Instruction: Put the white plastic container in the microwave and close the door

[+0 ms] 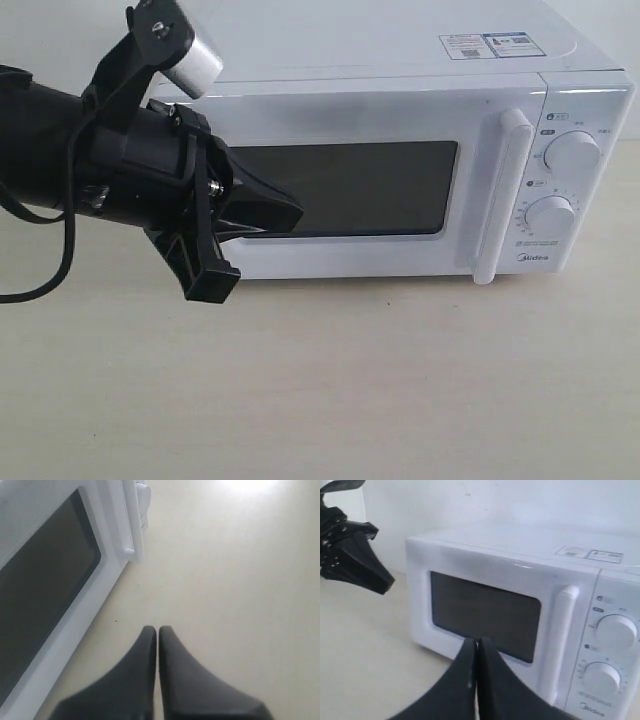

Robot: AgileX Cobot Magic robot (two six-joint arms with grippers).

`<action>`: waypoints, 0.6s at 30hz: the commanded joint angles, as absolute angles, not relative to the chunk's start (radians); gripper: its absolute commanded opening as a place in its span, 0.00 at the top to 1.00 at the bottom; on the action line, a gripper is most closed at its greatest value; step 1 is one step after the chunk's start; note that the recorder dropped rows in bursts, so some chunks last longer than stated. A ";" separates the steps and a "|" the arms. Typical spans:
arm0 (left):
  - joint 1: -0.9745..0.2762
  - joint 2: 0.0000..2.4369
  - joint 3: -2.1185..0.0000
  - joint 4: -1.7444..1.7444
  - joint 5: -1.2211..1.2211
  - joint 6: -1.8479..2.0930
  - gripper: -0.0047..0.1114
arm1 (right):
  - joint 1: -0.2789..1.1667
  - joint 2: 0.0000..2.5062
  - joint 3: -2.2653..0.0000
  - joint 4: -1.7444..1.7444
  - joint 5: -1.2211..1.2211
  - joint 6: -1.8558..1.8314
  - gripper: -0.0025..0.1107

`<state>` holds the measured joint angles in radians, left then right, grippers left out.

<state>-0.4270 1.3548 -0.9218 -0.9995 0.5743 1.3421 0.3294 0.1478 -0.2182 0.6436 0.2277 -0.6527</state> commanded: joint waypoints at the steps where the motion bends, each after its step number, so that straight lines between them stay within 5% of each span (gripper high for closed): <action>1: -0.430 1.351 -0.918 -1.013 0.572 1.331 0.93 | 0.258 0.033 -0.156 0.639 0.205 -0.662 0.98; 18: -0.430 1.351 -0.918 -1.013 0.568 1.331 0.93 | 0.156 0.000 0.000 0.645 0.087 -0.529 0.98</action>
